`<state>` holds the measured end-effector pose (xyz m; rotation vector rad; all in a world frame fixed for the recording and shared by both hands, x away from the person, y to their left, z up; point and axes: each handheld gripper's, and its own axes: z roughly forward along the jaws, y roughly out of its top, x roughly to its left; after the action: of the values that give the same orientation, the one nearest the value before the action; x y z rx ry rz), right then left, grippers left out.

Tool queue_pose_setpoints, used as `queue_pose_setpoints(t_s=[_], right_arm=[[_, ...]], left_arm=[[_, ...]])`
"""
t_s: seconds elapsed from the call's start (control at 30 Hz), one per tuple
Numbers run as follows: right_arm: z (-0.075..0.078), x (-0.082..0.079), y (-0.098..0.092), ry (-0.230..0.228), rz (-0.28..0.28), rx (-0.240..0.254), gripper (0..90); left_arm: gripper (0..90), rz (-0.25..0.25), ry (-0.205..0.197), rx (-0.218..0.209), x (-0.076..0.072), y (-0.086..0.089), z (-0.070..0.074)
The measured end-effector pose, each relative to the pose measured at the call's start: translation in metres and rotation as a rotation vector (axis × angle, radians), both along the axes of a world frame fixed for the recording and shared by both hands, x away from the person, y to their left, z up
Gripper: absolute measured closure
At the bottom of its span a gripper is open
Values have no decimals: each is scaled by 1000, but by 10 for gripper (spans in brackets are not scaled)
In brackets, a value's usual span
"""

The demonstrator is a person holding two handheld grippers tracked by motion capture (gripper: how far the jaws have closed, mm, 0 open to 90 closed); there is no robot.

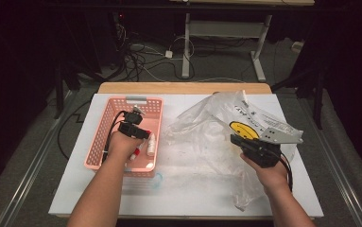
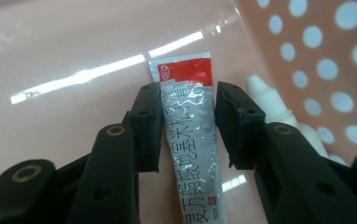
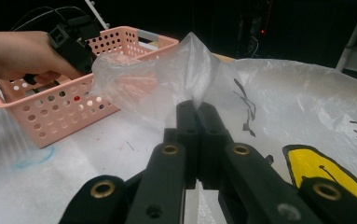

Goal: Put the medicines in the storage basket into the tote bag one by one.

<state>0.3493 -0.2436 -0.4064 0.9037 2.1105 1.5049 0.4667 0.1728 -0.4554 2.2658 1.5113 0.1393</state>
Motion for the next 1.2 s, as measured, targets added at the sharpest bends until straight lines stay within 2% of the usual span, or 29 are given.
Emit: queue_pose_setpoints(t_s=[0.1,0.23,0.33,0.53,0.67,0.73,0.83,1.03,1.2], right_arm=[[0,0,0,0,1,-1,900],[-1,0,0,3,0,-1,900],[-1,0,-1,3,0,1,900],[-1,0,-1,1,3,2,900],[-1,0,-1,-1,1,4,900],[-1,0,-1,2,0,7,900],[-2,0,-1,8,1,8,900],[-2,0,-1,6,0,7,900],[0,-1,-3,-1,-2,9,900]], left_arm=[[603,20,-20,14,3,1,-1],[590,23,-27,7,3,4,0],[504,18,-17,6,0,6,4],[446,6,0,17,-9,11,14],[446,-22,33,33,-14,9,14],[447,-27,50,37,-15,8,13],[448,-27,75,70,-16,7,9],[469,-37,112,100,-18,5,4],[513,-35,103,126,-18,3,3]])
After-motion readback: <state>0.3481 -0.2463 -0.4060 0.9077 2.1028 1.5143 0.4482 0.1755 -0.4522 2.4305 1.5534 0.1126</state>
